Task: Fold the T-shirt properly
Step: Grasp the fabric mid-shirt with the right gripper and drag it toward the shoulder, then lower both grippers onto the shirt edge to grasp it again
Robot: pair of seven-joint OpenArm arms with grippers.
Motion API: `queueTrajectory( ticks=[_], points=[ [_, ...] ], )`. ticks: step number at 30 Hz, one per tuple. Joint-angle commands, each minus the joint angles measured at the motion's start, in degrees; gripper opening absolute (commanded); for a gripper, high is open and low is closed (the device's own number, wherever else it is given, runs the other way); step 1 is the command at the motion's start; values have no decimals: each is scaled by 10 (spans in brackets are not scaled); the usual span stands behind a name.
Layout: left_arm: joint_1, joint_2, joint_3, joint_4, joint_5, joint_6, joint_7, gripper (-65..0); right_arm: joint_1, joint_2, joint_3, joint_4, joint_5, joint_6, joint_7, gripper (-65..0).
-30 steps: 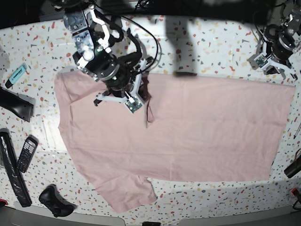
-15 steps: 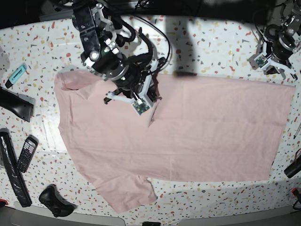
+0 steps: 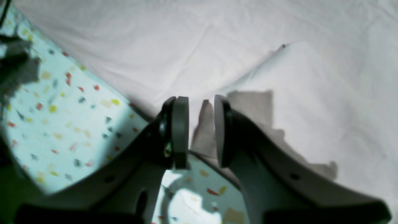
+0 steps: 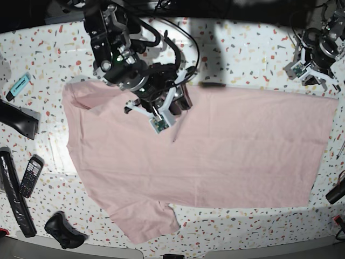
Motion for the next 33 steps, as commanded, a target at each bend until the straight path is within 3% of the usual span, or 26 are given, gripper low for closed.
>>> queueTrajectory(
  ticks=[1,5,9,14,16,19,25,28,33],
  points=[
    [-2,-9,-5,7,0,4,-5,-504,7,-3,0,12,10,2,17,-506],
    [-2,-9,-5,7,0,4,-5,-504,10,-3,1,16,-16,2,19,-507],
    [-2,-9,-5,7,0,4,-5,-504,9,0,1,52,-95,5,5,-507],
    [-2,-9,-5,7,0,4,-5,-504,9,13,16,83,-154,-12,-86,-507],
    [-2,-9,-5,7,0,4,-5,-504,0,22,42,82,-168,-24,-91,-507],
    [-2,-9,-5,7,0,4,-6,-504,-11,41,101,82,-162,-28,-88,-507],
    [-5,-9,-5,7,0,4,-12,-504,-19,89,211,53,-91,-28,-78,-507],
    [-9,-9,-5,7,-1,4,-14,-504,-19,106,231,19,-56,-28,-78,-507],
    [-11,-9,-5,7,-1,4,-10,-504,-23,107,229,-30,-62,-21,-107,-508]
  ],
)
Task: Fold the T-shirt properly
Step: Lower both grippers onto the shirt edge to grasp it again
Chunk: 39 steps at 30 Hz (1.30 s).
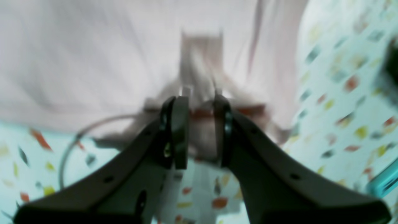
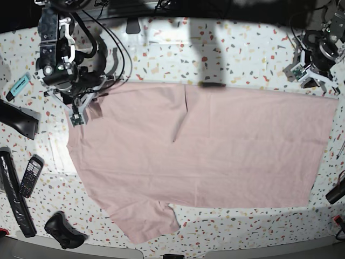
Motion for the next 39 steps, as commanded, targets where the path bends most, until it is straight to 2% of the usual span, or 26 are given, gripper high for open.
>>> queueTrajectory(
  ticks=[1,12,20,24,26,29,32,36,39],
  points=[
    [-2,-9,-5,7,-1,8,0,-504,2,6,2,9,-3,3,8,-508],
    [-3,-10,-14,12,-13,9,-7,-504,-25,6,2,12,-12,4,31,-508],
    [-4,-3,-107,15,-206,4,-48,-504,-25,6,2,13,-12,4,51,-508],
    [-20,17,-148,7,-280,-33,-45,-504,-24,6,2,13,-12,3,70,-508],
    [-34,26,-154,-3,-304,-35,-41,-504,-24,6,2,13,-12,3,76,-508],
    [-67,39,-154,-33,-325,-42,-29,-504,-23,6,2,13,-12,2,87,-508],
    [-105,48,-154,-82,-350,-68,-24,-504,-24,6,2,13,-13,-6,107,-508],
    [-156,57,-154,-162,-353,-86,-24,-504,-20,6,2,13,-12,-10,115,-508],
    [-187,61,-154,-222,-373,-117,-24,-504,-18,6,2,12,-12,-15,115,-508]
  ],
)
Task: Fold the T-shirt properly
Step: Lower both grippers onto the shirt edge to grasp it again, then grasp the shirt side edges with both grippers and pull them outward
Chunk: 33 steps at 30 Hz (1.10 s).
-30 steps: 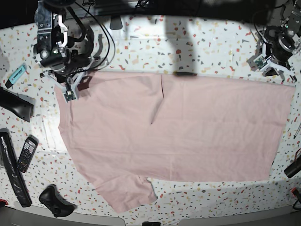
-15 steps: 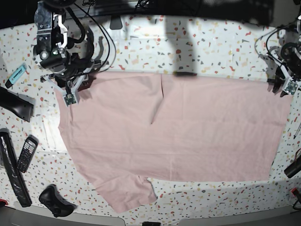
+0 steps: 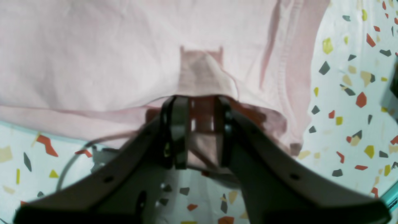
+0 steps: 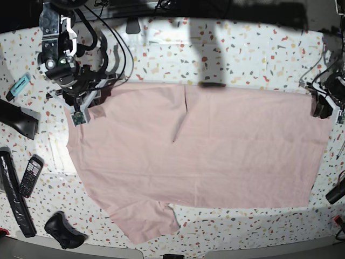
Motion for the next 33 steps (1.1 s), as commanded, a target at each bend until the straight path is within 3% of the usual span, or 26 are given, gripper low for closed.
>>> queueTrajectory(
  ticks=[1,7,12,20,26,33],
  points=[
    [-15,-11,-5,-10,-16,-9,-12,-504,7,6,2,8,2,-7,10,-508],
    [-15,-11,-5,-70,-16,-15,-12,-504,5,6,2,-59,2,-7,-14,-510],
    [23,-11,-5,-59,-10,-45,-11,-505,-21,6,2,-78,2,-6,-14,-510],
    [80,-13,-5,12,-12,-45,87,-505,-67,6,10,-75,0,-1,-26,-510],
    [160,-14,-19,81,-12,-45,89,-505,-123,6,76,-32,3,0,-24,-512],
    [250,-14,-92,133,-12,-46,89,-505,-189,6,137,0,37,9,-25,-516]
  ],
)
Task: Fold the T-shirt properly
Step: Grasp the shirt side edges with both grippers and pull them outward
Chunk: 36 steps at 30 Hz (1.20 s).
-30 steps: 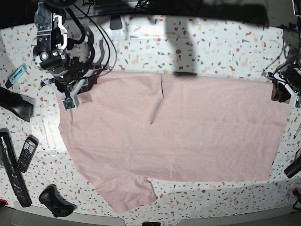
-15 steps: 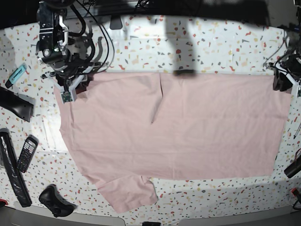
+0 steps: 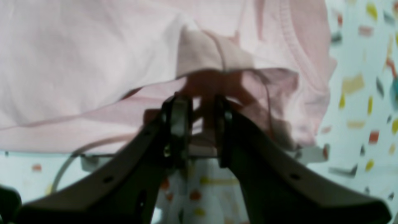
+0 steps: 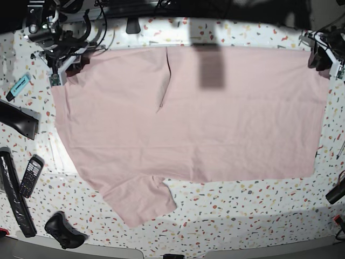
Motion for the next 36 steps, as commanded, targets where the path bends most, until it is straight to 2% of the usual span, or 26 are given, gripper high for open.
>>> queueTrajectory(
  ticks=[1,7,15,19,22,24,30,34,36],
  points=[
    [22,-11,-14,10,12,0,15,-505,-14,6,5,2,-13,5,-27,-516],
    [76,-8,-32,38,12,-11,12,-505,-51,6,9,6,-14,5,-28,-516],
    [79,-9,-32,39,12,-11,12,-505,-96,6,33,35,-15,5,-33,-516],
    [76,-9,-32,45,12,-11,-5,-504,-91,6,61,65,10,5,-31,-516],
    [76,-10,-32,71,12,-10,-1,-504,-91,7,80,104,45,5,-33,-516],
    [76,-12,-36,96,12,-10,0,-504,-91,6,91,134,47,5,-38,-515],
    [76,-12,-86,165,12,-8,9,-504,-87,8,135,195,47,5,-37,-515],
    [58,-12,-128,184,11,-8,8,-504,-54,25,146,201,48,5,-37,-515],
    [33,-12,-135,181,10,-8,9,-504,-26,33,146,200,68,5,-37,-515]
  ],
)
